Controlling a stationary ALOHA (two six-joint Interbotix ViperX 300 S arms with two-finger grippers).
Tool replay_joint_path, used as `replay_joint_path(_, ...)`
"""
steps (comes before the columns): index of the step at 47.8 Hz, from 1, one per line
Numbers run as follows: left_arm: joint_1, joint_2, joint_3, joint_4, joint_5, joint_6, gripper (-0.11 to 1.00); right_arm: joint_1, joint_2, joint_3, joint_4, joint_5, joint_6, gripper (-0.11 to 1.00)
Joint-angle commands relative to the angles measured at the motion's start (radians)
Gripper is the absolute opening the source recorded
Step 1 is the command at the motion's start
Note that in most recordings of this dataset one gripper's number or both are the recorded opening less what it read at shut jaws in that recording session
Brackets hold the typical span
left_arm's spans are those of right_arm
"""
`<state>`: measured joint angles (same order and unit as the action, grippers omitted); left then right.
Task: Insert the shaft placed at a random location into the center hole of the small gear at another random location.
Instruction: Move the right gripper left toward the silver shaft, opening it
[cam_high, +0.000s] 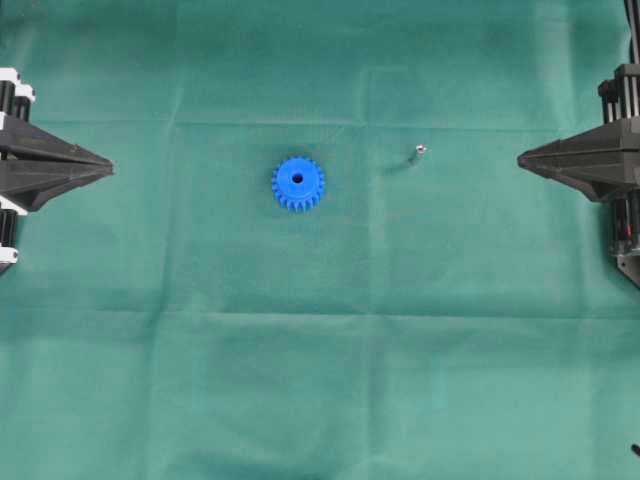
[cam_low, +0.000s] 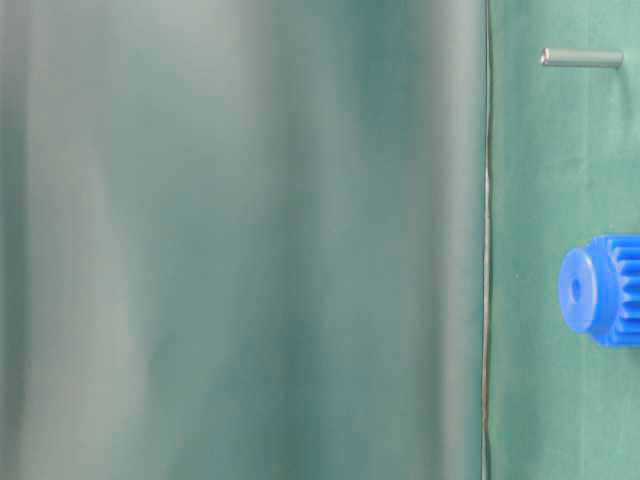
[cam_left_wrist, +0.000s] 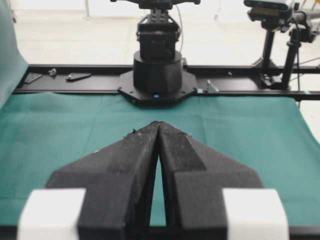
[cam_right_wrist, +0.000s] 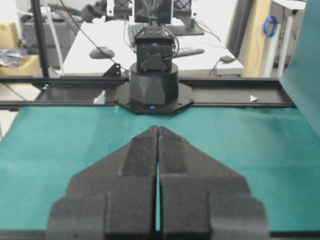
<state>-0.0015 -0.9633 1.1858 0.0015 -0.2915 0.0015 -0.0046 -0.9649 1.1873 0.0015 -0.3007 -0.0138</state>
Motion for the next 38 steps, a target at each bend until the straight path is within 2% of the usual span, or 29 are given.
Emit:
replay_joint_path(1, -0.017, 0.011, -0.028, 0.018, -0.005, 0.002, 0.00, -0.005, 0.015, -0.023, -0.005, 0.005, -0.002, 0.01)
replay_joint_path(15, -0.018, 0.012, -0.026, 0.018, -0.003, 0.002, 0.00, -0.094, 0.074, -0.017, 0.000, 0.021, 0.005, 0.01)
replay_joint_path(26, -0.017, 0.012, -0.025, 0.018, -0.005, 0.000, 0.00, -0.172, 0.241, 0.005, 0.000, -0.031, 0.005, 0.02)
replay_joint_path(31, -0.018, 0.012, -0.023, 0.018, -0.003, -0.002, 0.00, -0.195, 0.344, 0.018, 0.000, -0.092, 0.003, 0.20)
replay_joint_path(38, -0.018, 0.012, -0.021, 0.018, -0.005, -0.002, 0.00, -0.232, 0.525, 0.028, -0.003, -0.198, -0.006, 0.65)
